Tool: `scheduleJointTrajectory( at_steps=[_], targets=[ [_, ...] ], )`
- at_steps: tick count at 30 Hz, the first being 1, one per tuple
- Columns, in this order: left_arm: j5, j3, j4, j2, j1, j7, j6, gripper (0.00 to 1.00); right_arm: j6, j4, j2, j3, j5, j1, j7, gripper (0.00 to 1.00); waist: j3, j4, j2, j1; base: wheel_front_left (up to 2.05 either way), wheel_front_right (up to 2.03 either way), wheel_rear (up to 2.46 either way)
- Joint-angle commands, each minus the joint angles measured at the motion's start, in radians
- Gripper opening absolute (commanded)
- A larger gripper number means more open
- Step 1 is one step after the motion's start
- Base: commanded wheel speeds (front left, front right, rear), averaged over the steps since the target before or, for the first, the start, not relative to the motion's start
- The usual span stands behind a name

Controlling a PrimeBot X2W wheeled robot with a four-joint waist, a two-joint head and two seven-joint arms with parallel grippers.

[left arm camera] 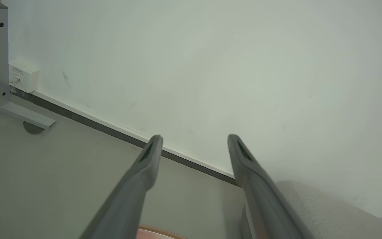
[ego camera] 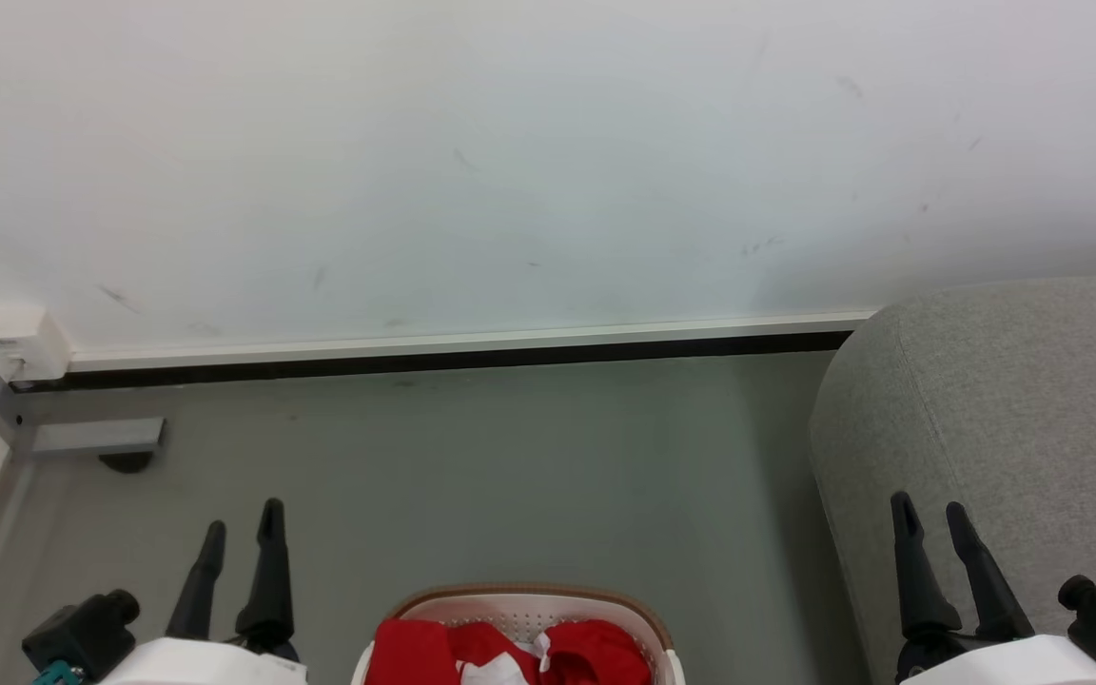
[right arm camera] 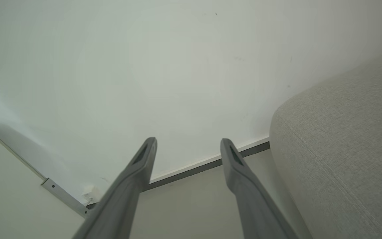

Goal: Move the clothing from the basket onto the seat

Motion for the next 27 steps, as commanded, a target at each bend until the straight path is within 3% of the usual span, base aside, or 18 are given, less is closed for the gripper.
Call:
scheduleJointTrajectory(
  at_steps=[1,27],
  targets=[
    [0.032,-0.004,-0.005,0.014,-0.002,-0.011,0.003,1.00,-0.001,-0.002,-0.011,0.002,-0.039,-0.006,-0.013,1.00,0.000,0.000,0.0000,0.0000,0.00,0.00,0.00],
    [0.269,-0.048,0.018,0.038,0.003,-0.077,0.021,1.00,-0.001,0.027,-0.013,0.049,-0.305,-0.013,-0.078,1.00,-0.002,-0.007,0.0000,0.0000,0.00,0.00,0.00]
  ],
)
